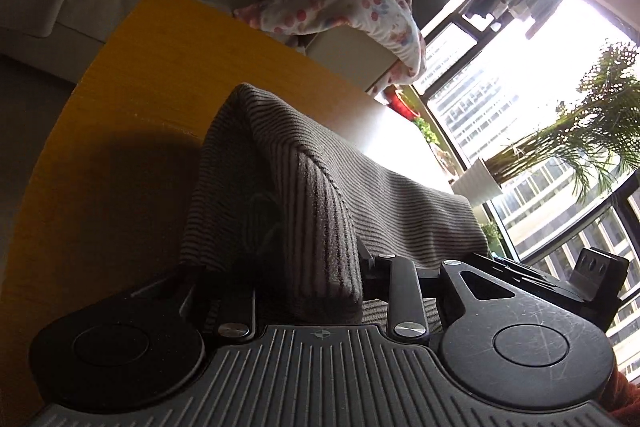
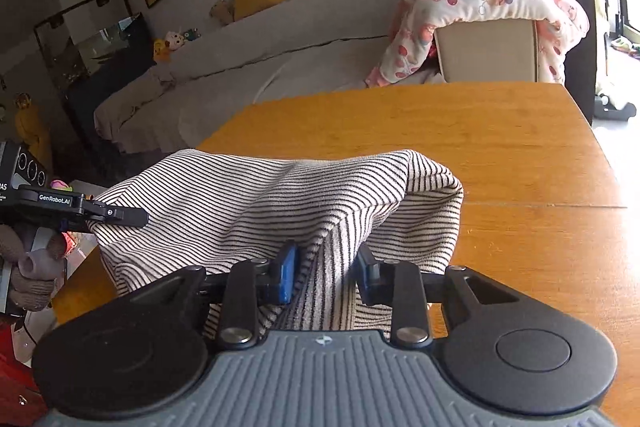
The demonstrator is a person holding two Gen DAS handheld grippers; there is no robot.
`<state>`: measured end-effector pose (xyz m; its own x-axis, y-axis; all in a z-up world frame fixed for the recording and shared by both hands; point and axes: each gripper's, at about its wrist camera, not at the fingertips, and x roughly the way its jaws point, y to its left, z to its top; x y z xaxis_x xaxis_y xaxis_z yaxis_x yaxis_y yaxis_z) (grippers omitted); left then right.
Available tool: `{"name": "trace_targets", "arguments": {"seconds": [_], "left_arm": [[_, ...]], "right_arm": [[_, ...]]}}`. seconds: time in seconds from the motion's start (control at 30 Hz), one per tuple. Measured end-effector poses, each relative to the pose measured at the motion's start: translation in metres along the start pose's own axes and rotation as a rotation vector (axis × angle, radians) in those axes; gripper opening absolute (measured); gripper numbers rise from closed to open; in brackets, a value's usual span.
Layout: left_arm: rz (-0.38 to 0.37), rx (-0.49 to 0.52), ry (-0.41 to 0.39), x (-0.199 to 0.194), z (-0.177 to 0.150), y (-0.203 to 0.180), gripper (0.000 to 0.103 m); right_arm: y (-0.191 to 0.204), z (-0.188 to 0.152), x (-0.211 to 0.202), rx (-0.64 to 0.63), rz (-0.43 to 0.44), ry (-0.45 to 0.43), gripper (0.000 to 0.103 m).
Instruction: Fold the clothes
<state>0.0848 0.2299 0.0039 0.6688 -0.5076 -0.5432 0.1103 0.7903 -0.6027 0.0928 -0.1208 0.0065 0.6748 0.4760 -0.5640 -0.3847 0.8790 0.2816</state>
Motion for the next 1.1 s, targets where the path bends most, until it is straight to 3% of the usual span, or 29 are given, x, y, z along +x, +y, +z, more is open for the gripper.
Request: {"name": "trace_targets", "arguments": {"seconds": [0.1, 0.17, 0.2, 0.23, 0.3, 0.33, 0.4, 0.5, 0.63, 0.7, 0.73, 0.87, 0.9, 0.97, 1.1], "left_arm": [[0.055, 0.015, 0.024, 0.002, 0.000, 0.003, 0.036], [0.077, 0.017, 0.034, -0.002, -0.001, 0.006, 0.037], [0.079, 0.017, 0.031, -0.006, -0.002, 0.006, 0.041], [0.126, 0.039, 0.010, -0.014, -0.001, 0.003, 0.057], [0.210, 0.085, -0.035, -0.032, 0.001, -0.004, 0.068], [0.245, 0.107, -0.058, -0.042, 0.003, -0.008, 0.069], [0.224, 0.099, -0.102, -0.061, 0.007, -0.015, 0.070], [0.101, 0.081, -0.130, -0.072, 0.010, -0.031, 0.079], [-0.107, 0.035, -0.022, -0.041, 0.003, -0.048, 0.088], [-0.151, 0.001, 0.073, -0.007, -0.005, -0.049, 0.091], [-0.130, 0.003, 0.110, 0.010, -0.008, -0.047, 0.091], [-0.109, 0.024, 0.107, 0.041, -0.002, -0.035, 0.094], [-0.107, 0.005, 0.100, 0.046, 0.006, -0.032, 0.094], [-0.108, -0.025, 0.090, 0.062, 0.024, -0.025, 0.095], [-0.107, 0.029, 0.029, 0.097, 0.054, -0.020, 0.097]], "right_arm": [[0.001, -0.005, -0.001, -0.022, -0.031, 0.012, 0.030], [0.001, -0.011, -0.001, -0.032, -0.054, 0.017, 0.038], [0.001, -0.014, -0.003, -0.037, -0.066, 0.013, 0.049], [0.001, -0.016, -0.004, -0.043, -0.077, 0.008, 0.053], [-0.002, -0.013, -0.010, -0.052, -0.087, 0.000, 0.065], [-0.003, -0.011, -0.013, -0.055, -0.091, -0.006, 0.067], [-0.005, -0.002, -0.019, -0.066, -0.103, -0.032, 0.075], [-0.001, 0.015, -0.022, -0.090, -0.092, -0.084, 0.088], [0.000, 0.035, 0.000, -0.072, -0.009, -0.101, 0.101], [-0.003, 0.043, 0.016, -0.044, 0.040, -0.092, 0.101], [-0.007, 0.044, 0.026, -0.013, 0.055, -0.072, 0.101], [-0.031, 0.032, 0.058, 0.123, 0.030, 0.045, 0.103], [-0.034, 0.026, 0.057, 0.136, 0.031, 0.038, 0.103], [-0.029, 0.016, 0.050, 0.099, 0.023, 0.024, 0.103], [0.007, -0.005, 0.038, -0.082, -0.020, 0.059, 0.103]]}}
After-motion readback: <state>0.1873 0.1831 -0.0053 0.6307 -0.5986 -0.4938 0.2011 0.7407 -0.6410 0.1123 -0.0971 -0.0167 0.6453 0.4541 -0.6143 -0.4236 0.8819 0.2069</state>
